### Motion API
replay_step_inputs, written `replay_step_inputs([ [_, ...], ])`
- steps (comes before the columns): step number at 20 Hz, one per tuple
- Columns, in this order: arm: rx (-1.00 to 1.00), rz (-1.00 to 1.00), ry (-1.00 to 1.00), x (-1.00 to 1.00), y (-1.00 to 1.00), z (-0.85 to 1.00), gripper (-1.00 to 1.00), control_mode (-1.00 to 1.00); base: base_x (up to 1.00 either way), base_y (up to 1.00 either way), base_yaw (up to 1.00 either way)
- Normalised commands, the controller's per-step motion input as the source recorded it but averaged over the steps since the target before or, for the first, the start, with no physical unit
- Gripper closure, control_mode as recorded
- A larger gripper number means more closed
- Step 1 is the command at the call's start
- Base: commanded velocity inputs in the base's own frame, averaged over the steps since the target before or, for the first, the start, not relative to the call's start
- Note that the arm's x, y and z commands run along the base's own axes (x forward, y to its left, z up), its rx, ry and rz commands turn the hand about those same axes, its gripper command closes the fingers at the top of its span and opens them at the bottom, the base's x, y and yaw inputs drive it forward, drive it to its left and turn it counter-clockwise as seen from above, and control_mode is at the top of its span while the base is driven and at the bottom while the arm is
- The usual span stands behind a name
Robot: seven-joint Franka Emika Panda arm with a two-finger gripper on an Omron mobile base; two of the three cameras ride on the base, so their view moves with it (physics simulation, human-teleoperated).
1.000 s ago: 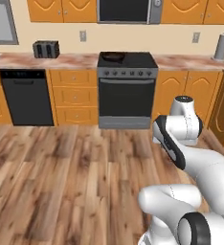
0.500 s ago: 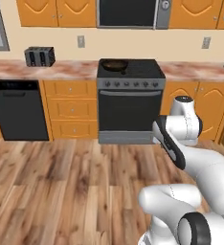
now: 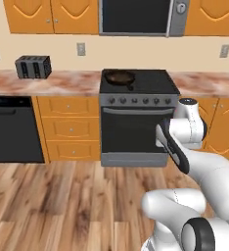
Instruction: Take the chicken drumsticks from the pan and place one on each plate on the dining counter.
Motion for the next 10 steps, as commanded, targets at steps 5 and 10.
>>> replay_step_inputs([
  [5,0.00,0.00,0.00,0.00,0.00,0.00,-1.00,1.00,1.00,0.05,0.00],
  [10,0.00,0.00,0.00,0.00,0.00,0.00,-1.00,1.00,1.00,0.06,0.00],
])
